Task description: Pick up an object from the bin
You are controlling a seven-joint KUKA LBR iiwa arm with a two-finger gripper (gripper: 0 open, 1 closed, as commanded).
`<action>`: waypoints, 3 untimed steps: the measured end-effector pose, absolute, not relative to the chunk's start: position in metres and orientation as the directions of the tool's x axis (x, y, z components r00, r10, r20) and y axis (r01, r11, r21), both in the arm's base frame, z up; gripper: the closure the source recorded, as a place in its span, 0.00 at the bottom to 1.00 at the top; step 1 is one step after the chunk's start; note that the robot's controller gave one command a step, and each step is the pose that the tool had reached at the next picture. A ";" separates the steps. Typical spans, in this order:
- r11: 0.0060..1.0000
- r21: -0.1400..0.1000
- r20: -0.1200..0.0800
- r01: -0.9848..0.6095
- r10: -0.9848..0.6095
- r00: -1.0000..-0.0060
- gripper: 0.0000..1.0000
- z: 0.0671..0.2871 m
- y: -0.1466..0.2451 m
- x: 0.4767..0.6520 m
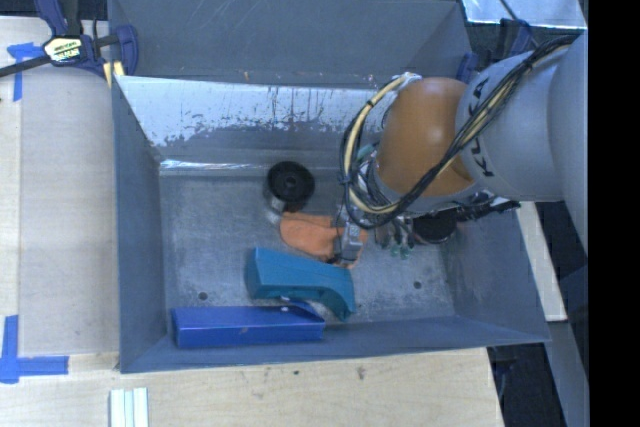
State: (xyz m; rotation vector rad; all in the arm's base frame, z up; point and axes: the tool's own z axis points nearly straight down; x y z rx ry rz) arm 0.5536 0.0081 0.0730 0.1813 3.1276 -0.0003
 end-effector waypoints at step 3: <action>0.979 0.000 -0.003 -0.202 -0.202 -0.979 1.00 0.170 0.004 0.594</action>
Offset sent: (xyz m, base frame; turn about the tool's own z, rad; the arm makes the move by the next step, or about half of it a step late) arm 0.0393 -0.0031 0.0968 -0.3207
